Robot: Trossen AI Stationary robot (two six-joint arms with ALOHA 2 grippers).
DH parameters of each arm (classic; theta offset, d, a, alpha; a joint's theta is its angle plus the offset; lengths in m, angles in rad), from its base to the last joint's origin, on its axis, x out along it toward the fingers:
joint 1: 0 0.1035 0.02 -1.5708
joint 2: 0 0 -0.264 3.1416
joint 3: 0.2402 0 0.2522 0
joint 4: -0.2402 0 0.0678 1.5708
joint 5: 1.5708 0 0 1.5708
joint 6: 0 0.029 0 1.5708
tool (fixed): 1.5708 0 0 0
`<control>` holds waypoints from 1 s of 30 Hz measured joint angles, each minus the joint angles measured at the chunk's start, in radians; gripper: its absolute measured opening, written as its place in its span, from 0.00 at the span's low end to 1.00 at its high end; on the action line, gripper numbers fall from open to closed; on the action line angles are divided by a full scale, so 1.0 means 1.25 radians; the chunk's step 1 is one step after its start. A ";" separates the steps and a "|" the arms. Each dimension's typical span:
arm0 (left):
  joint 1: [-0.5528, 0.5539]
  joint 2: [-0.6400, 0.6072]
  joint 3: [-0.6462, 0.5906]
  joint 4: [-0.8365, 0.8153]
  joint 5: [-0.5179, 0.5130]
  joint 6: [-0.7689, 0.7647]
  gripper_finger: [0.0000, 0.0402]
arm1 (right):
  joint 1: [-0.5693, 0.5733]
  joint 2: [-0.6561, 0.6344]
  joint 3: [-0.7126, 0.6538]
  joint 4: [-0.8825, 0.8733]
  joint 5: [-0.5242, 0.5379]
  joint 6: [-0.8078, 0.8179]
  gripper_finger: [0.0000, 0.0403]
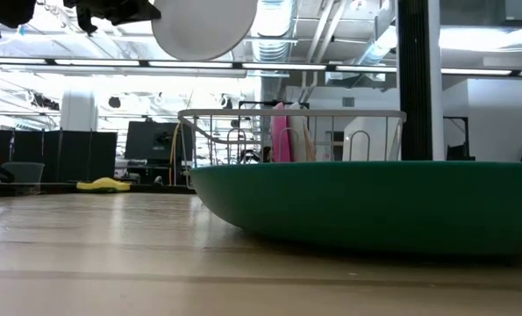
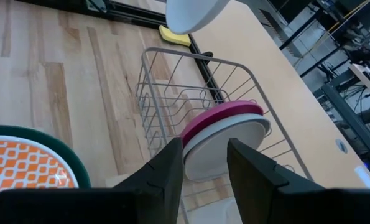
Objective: Sort dishes
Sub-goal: Put the white plate into the dish rack
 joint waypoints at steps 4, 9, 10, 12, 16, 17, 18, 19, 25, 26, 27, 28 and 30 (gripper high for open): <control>0.000 0.000 0.000 0.000 0.020 -0.006 0.00 | 0.000 0.000 0.000 0.009 0.000 0.009 0.32; 0.000 0.000 0.000 -0.002 0.035 -0.006 0.00 | 0.001 0.000 0.000 0.035 0.000 0.021 0.32; 0.000 0.000 0.000 -0.003 0.035 -0.006 0.00 | 0.001 0.000 0.000 0.042 0.000 0.021 0.32; -0.001 0.000 0.000 -0.006 0.035 -0.006 0.00 | 0.000 0.000 0.000 0.058 0.000 0.021 0.32; -0.001 0.000 0.000 -0.006 0.059 -0.006 0.00 | 0.000 0.000 0.000 0.099 0.001 0.021 0.32; -0.001 0.000 0.000 -0.006 0.069 -0.006 0.00 | -0.001 0.000 0.000 0.107 0.003 0.021 0.32; -0.001 0.000 0.000 -0.006 0.080 0.001 0.00 | -0.005 0.000 0.000 0.118 0.003 0.020 0.32; -0.001 0.000 0.000 -0.006 0.088 0.009 0.00 | -0.010 0.000 0.000 0.127 0.004 0.020 0.32; -0.001 -0.001 0.000 0.000 0.101 0.045 0.00 | -0.041 0.005 0.000 0.137 0.004 0.015 0.32; -0.001 -0.001 0.000 0.002 0.101 0.045 0.00 | -0.045 0.005 0.000 0.137 0.004 0.008 0.32; -0.001 -0.001 0.000 0.006 0.102 0.045 0.00 | -0.048 0.008 0.000 0.137 0.004 -0.001 0.33; -0.001 -0.001 0.000 0.013 0.102 0.051 0.00 | -0.048 0.014 0.000 0.138 0.004 -0.007 0.34; -0.001 -0.001 0.000 0.023 0.102 0.066 0.00 | -0.048 0.018 0.000 0.137 0.004 -0.027 0.36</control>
